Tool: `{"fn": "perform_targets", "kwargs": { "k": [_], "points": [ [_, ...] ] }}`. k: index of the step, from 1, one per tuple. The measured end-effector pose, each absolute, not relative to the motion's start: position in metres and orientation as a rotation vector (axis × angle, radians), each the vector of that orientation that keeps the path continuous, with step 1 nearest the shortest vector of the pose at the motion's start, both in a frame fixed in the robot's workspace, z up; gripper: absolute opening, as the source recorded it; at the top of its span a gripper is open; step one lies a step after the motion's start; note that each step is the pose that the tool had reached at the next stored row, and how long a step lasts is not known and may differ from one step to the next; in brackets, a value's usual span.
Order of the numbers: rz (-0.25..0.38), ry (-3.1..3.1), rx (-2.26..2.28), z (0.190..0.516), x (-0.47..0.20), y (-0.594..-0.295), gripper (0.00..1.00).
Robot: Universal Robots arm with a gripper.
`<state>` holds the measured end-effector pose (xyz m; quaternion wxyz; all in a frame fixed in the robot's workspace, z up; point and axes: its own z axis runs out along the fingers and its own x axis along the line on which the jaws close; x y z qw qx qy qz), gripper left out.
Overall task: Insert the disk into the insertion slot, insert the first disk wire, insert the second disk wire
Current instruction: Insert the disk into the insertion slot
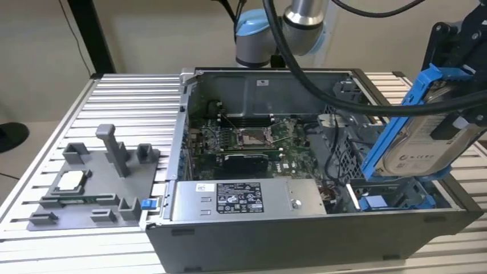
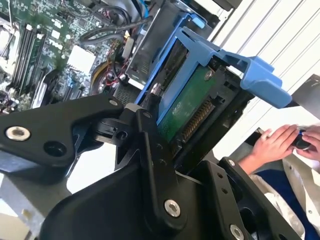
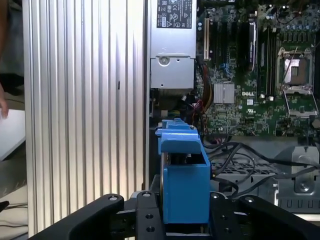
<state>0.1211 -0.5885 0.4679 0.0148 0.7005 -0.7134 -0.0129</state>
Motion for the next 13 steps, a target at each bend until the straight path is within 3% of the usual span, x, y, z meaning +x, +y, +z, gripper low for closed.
{"fn": "perform_targets", "kwargs": {
  "k": [13],
  "points": [
    [-0.04, -2.221, 2.181, 0.452, 0.128, -0.587, 0.0]
  ]
}}
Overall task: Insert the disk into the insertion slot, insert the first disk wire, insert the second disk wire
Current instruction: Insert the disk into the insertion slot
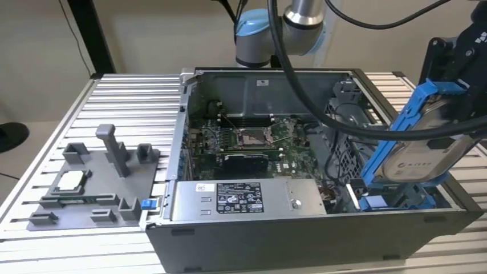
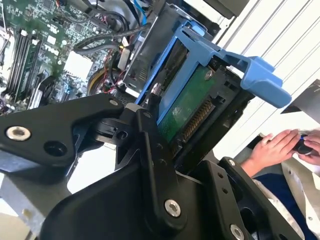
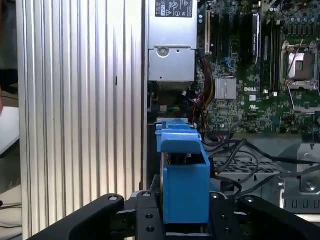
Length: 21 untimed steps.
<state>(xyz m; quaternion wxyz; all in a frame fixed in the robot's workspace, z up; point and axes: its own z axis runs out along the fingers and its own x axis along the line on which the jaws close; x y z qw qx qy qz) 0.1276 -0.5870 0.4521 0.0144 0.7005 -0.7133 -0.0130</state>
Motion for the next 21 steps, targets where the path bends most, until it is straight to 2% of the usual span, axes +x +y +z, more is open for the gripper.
{"fn": "perform_targets", "kwargs": {
  "k": [21],
  "points": [
    [-0.041, -2.224, 2.184, 0.438, 0.129, -0.583, 0.0]
  ]
}}
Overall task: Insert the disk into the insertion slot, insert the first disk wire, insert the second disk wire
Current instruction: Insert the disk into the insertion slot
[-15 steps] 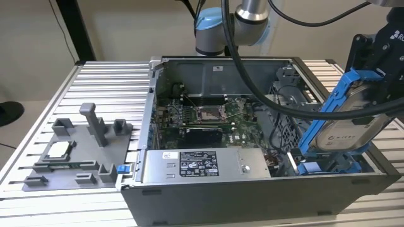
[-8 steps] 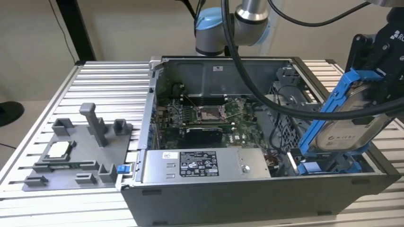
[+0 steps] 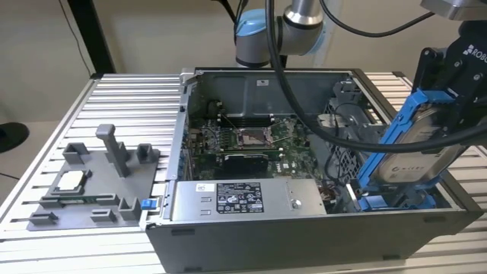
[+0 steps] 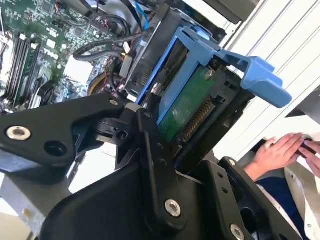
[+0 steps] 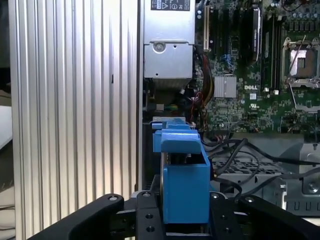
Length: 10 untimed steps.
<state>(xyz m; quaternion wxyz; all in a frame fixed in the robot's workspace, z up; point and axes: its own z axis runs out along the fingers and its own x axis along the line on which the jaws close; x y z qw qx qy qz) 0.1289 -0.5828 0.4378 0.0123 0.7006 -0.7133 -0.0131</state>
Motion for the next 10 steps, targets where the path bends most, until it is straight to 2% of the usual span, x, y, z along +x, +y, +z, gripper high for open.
{"fn": "perform_targets", "kwargs": {
  "k": [10],
  "points": [
    [-0.069, -2.235, 2.196, 0.426, 0.133, -0.581, 0.0]
  ]
}}
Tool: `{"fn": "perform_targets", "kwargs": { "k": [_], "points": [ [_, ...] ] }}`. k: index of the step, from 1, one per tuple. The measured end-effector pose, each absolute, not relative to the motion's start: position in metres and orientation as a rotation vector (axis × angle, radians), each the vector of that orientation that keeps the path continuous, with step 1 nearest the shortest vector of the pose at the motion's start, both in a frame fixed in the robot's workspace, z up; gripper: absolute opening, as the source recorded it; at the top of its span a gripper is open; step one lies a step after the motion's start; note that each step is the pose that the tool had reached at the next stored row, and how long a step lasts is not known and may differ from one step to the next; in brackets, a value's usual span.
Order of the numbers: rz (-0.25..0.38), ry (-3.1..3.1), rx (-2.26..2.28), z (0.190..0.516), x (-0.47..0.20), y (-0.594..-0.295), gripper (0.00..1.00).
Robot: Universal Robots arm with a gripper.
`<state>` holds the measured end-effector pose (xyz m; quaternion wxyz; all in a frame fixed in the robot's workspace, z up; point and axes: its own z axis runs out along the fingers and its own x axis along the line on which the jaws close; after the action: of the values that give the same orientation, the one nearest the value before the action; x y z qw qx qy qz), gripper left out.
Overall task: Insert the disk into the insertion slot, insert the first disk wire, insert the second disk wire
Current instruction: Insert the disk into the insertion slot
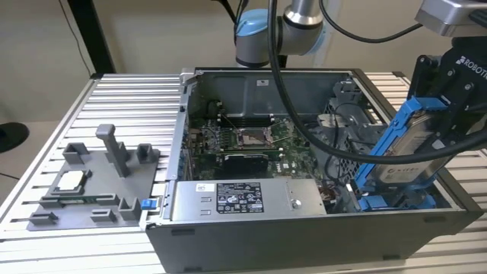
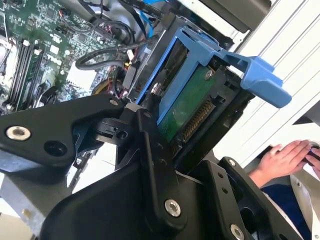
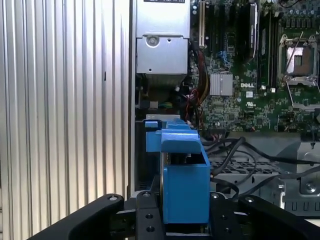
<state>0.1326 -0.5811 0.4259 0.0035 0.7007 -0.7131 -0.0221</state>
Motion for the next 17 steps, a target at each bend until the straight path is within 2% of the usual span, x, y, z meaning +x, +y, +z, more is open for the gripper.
{"fn": "perform_targets", "kwargs": {
  "k": [17],
  "points": [
    [-0.098, -2.247, 2.209, 0.407, 0.138, -0.58, 0.0]
  ]
}}
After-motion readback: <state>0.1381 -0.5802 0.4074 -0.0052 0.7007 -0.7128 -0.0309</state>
